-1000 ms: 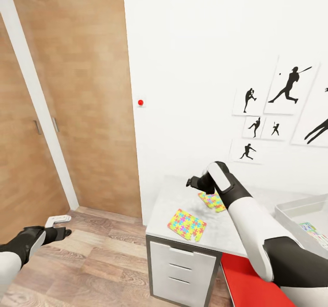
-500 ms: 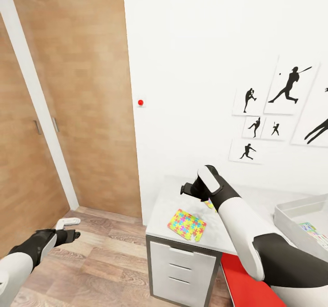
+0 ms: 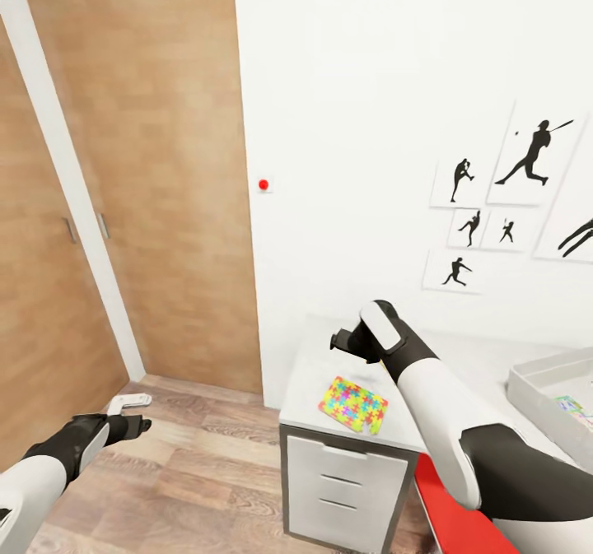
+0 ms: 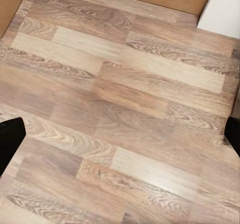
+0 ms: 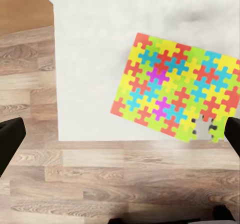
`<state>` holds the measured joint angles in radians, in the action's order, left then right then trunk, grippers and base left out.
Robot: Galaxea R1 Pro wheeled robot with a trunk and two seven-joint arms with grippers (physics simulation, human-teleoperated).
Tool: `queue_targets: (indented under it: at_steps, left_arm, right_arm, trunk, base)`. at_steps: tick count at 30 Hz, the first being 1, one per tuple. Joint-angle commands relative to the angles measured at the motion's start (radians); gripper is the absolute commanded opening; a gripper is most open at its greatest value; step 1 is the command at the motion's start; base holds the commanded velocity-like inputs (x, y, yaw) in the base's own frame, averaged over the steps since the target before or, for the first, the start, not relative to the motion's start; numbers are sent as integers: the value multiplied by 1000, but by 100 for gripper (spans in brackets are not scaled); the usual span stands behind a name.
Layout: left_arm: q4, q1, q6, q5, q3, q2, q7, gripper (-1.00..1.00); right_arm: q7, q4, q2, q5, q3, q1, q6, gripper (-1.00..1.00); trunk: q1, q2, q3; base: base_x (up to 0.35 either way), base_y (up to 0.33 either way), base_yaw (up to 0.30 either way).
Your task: Put all the toys in the child's room - the three board games (two on the bed and one on the table), the two jigsaw puzzles on the table, and the tennis ball on the table - inside the toy box on the table in the child's room.
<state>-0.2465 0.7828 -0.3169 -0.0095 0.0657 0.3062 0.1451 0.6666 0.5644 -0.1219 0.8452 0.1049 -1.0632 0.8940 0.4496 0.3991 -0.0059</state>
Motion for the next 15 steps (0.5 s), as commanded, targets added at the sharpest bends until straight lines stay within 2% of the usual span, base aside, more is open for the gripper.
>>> queue_targets:
  at_steps: [1,11,15]
  left_arm:
    - [-2,0,-7,-1,7,0,5,100]
    - [-2,0,-3,-1,6,-1,5,100]
    - [-2,0,-3,-1,6,-1,5,100]
  right_arm:
    - [10,0,0,11,4,0,0,100]
    - [10,1,1,11,3,0,-3,100]
    - [10,1,1,11,3,0,-3,100]
  trunk:
    - [0,1,-1]
    - [0,1,-11]
    - [0,1,-16]
  base:
    - [0,265,-191]
    - [0,273,-212]
    - [0,143,-214]
